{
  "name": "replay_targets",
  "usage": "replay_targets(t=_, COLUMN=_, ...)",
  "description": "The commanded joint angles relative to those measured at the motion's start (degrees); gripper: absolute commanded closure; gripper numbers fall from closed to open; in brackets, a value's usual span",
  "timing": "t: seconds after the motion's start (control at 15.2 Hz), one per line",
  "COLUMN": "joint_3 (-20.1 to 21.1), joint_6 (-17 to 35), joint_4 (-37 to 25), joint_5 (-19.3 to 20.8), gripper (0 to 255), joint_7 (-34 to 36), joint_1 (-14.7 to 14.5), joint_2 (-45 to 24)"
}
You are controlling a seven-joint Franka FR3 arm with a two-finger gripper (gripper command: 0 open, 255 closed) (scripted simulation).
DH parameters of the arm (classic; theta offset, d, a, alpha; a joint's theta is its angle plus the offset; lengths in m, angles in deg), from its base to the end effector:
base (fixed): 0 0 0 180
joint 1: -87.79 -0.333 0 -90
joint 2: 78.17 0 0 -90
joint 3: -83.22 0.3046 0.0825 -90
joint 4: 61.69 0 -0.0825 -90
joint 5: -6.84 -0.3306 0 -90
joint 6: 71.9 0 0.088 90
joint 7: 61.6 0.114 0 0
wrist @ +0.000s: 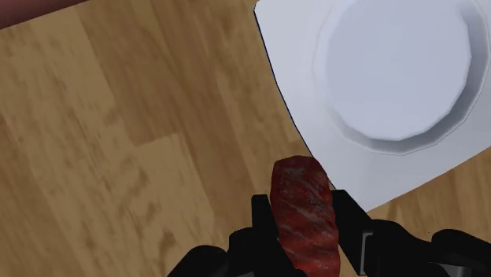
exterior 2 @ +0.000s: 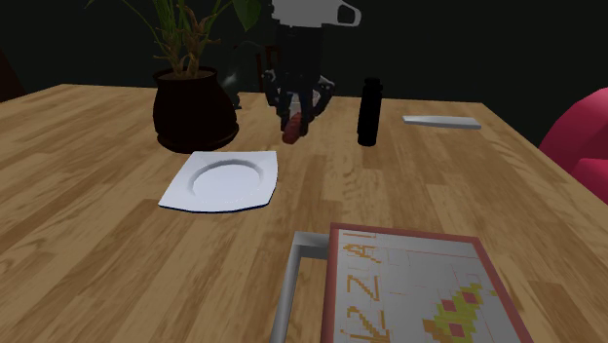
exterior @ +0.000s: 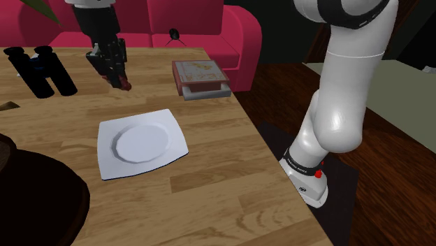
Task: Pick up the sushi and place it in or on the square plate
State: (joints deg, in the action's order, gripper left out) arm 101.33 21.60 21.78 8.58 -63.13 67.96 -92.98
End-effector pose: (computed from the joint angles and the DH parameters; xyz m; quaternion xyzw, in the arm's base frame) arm 0.4663 0.3327 0.5257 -0.9411 -0.3354 0.0413 0.0125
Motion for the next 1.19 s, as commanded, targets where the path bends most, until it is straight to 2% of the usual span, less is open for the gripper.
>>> replay_targets(t=0.0, joint_3=0.7, joint_6=1.8, joint_4=4.7, joint_5=-0.9, gripper=255, joint_7=1.6, joint_1=-0.6, joint_2=3.1)
replay_targets(t=0.59, joint_3=4.4, joint_6=5.2, joint_4=19.7, joint_5=-5.5, gripper=255, joint_7=8.1, joint_1=-4.0, joint_2=15.7)
replay_targets(t=1.12, joint_3=4.5, joint_6=11.3, joint_4=25.3, joint_5=-5.4, gripper=255, joint_7=7.9, joint_1=-4.1, joint_2=15.2)
